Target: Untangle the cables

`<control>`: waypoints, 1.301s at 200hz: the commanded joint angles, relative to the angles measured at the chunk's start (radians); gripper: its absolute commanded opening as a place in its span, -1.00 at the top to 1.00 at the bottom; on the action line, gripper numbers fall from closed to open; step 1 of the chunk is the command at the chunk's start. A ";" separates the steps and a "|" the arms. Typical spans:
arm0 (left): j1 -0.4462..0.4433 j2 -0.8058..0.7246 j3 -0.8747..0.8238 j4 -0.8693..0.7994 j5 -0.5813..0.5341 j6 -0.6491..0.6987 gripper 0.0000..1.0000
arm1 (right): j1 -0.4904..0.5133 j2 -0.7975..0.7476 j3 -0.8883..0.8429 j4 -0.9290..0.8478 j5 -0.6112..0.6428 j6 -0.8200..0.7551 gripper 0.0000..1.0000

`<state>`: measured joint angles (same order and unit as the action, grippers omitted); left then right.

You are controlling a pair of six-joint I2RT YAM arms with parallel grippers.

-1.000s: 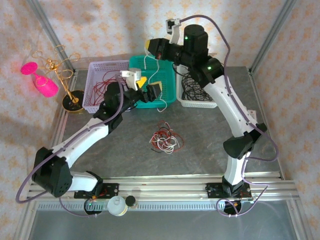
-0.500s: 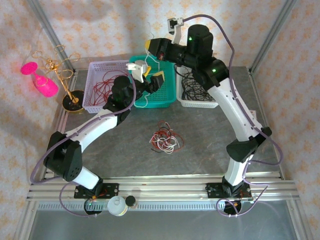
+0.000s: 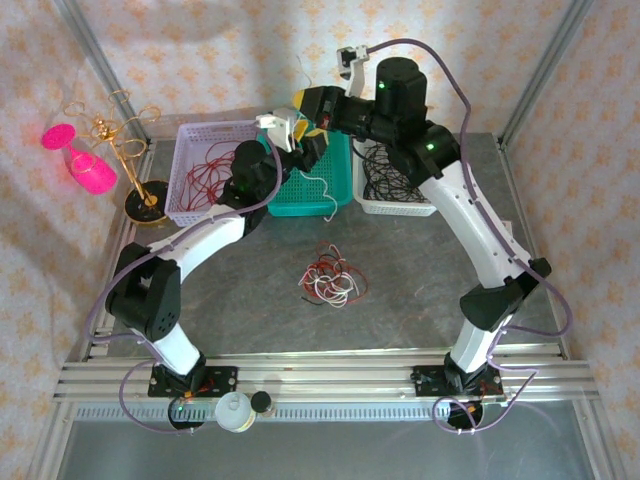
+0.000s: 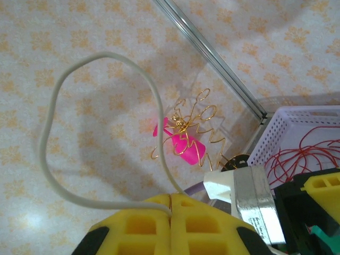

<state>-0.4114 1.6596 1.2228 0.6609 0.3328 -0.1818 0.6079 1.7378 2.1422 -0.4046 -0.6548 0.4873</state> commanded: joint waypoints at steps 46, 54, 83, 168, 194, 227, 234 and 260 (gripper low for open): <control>0.034 -0.045 0.019 -0.014 -0.205 0.020 1.00 | -0.013 -0.116 -0.053 -0.112 0.083 -0.100 1.00; 0.051 -0.058 0.010 -0.024 -0.218 0.015 1.00 | -0.016 -0.137 -0.081 -0.135 0.105 -0.121 1.00; 0.110 -0.110 -0.014 -0.047 -0.239 0.017 1.00 | -0.023 -0.205 -0.169 -0.203 0.188 -0.181 1.00; 0.221 -0.187 0.097 -0.182 -0.226 0.077 1.00 | -0.028 -0.421 -0.505 -0.193 0.519 -0.427 1.00; 0.232 -0.202 0.141 -0.230 -0.236 0.103 1.00 | -0.029 -0.485 -0.622 -0.151 0.656 -0.469 1.00; 0.240 -0.194 0.221 -0.277 -0.183 0.079 1.00 | -0.028 -0.550 -0.783 -0.053 0.742 -0.478 1.00; 0.240 -0.189 0.241 -0.290 -0.174 0.075 1.00 | -0.028 -0.551 -0.812 -0.034 0.747 -0.480 1.00; 0.241 -0.173 0.310 -0.343 -0.157 0.078 1.00 | -0.028 -0.606 -0.885 0.004 0.803 -0.488 0.95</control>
<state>-0.2039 1.4910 1.4387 0.3458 0.2111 -0.1024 0.5903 1.1896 1.3121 -0.4141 -0.0132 0.0216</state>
